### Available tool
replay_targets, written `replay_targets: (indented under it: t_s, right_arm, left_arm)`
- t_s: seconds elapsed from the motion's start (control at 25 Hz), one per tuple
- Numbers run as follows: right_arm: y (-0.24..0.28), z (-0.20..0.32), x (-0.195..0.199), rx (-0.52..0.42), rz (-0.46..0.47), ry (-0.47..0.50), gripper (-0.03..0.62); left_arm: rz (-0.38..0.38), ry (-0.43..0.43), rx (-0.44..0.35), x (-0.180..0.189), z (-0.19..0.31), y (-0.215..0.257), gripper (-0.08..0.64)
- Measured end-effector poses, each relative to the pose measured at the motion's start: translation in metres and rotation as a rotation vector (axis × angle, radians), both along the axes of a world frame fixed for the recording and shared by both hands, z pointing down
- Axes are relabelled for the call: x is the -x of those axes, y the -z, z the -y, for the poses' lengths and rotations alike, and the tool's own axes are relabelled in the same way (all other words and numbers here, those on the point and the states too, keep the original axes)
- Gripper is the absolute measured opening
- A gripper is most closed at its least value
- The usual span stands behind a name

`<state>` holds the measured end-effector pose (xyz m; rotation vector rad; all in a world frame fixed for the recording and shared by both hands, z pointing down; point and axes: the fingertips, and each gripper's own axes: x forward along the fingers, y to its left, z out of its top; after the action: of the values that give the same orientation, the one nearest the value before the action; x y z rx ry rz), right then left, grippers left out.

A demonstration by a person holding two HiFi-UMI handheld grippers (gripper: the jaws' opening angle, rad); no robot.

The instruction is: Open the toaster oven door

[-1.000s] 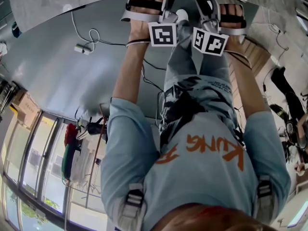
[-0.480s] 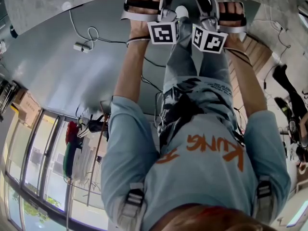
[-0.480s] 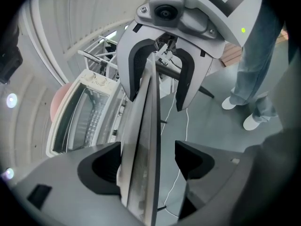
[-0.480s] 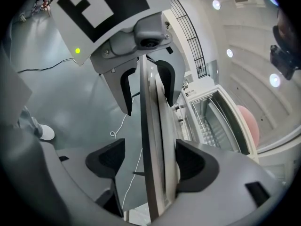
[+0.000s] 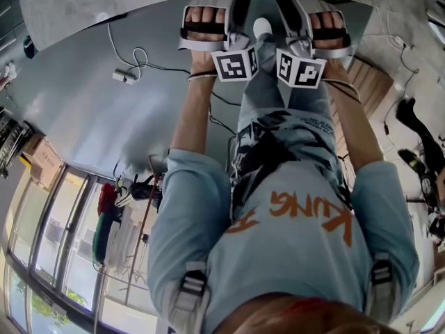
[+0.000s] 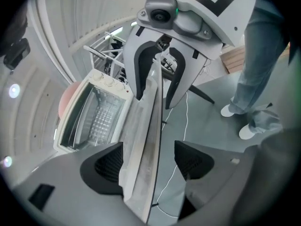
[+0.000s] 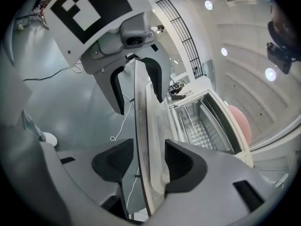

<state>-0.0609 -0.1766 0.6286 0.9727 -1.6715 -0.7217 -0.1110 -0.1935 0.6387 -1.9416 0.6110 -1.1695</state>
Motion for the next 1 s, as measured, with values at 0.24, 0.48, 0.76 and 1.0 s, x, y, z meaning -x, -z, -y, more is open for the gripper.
replay_targets:
  t_s: [0.24,0.48,0.76,1.0]
  right_arm:
    - [0.041,-0.004,-0.007,-0.057,0.029,-0.017,0.082]
    - [0.094,0.005,-0.014,-0.126,0.037,-0.044,-0.002]
    - [0.159,0.026,-0.028,-0.164,0.219,-0.169,-0.002]
    - [0.223,0.052,-0.033,-0.202,0.364,-0.227,-0.003]
  left_arm:
    - [-0.097,0.021,-0.068,-0.007,-0.006,0.050,0.183]
    - [-0.156,0.040,-0.156,-0.007,0.007,0.114,0.006]
    - [-0.394,0.170,-0.097,-0.001,0.034,0.191,0.003]
    - [-0.604,0.252,-0.066,-0.004,0.054,0.255,0.003]
